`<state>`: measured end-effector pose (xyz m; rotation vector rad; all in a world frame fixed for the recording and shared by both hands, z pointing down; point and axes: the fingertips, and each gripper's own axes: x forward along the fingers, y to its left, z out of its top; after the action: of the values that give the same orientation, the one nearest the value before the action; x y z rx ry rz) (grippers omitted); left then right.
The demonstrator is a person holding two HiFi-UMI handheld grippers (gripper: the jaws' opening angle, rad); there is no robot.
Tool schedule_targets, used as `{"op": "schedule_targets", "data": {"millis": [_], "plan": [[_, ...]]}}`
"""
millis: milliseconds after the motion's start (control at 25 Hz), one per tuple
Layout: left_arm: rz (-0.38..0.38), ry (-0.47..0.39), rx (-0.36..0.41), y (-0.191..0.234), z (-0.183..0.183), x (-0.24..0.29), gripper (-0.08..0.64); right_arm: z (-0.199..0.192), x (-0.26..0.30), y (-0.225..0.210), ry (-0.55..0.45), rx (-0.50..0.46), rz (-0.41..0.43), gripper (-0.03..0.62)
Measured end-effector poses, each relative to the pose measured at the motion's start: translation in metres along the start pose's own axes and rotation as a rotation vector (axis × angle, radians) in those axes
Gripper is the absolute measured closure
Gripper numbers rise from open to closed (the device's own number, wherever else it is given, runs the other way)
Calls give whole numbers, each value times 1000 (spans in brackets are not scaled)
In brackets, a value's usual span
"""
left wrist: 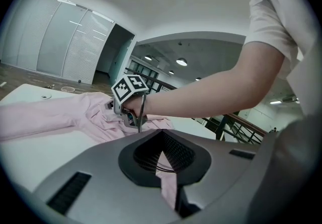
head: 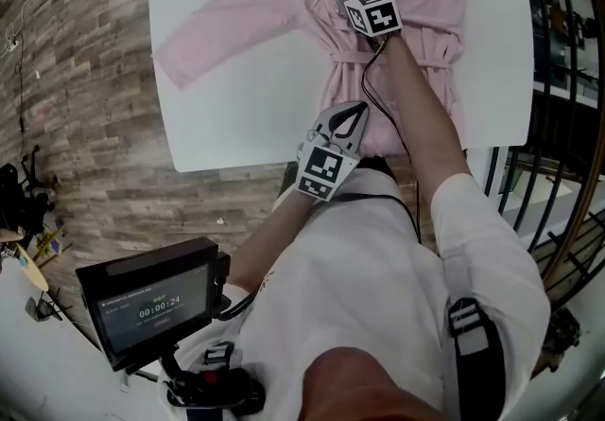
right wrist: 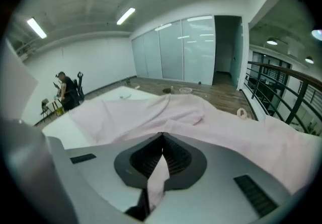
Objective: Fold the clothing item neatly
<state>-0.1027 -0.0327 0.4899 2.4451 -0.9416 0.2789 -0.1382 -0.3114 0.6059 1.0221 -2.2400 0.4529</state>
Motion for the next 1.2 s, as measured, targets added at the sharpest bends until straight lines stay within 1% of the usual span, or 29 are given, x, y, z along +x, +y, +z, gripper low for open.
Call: {"op": "schedule_targets", "data": {"millis": [120,200,320,480,560,640,720,800,920,1000,1120,1200], "plan": [[5,2,17,4,3,-1,557,33,-44,17,-192,55,54,589],[16,-5,30,4,9,-3,557,43,-82,30,-288,66,78,589],[28,-24,60,-3,18,-2,557,44,-142,42,-389,87,96,589],[49,-45,96,-14,25,-6,557,29,-210,62,-476,128,112,589],[63,-43,114,-17,27,-6,557,22,-234,73,-504,139,124,589],[77,-40,121,-24,30,-6,557,16,-258,87,-524,131,144,589],[86,-35,125,-34,29,-6,557,6,-278,103,-532,108,154,589],[94,-28,130,-45,23,-8,557,-11,-292,117,-529,108,168,589],[115,-11,139,-57,12,-20,557,-35,-302,136,-515,138,214,589],[119,-5,137,-62,7,-26,557,-44,-305,144,-502,143,231,589],[123,7,122,-68,1,-44,557,-47,-314,163,-492,155,247,589],[125,9,127,-66,-1,-55,557,-42,-318,176,-502,157,251,589]]}}
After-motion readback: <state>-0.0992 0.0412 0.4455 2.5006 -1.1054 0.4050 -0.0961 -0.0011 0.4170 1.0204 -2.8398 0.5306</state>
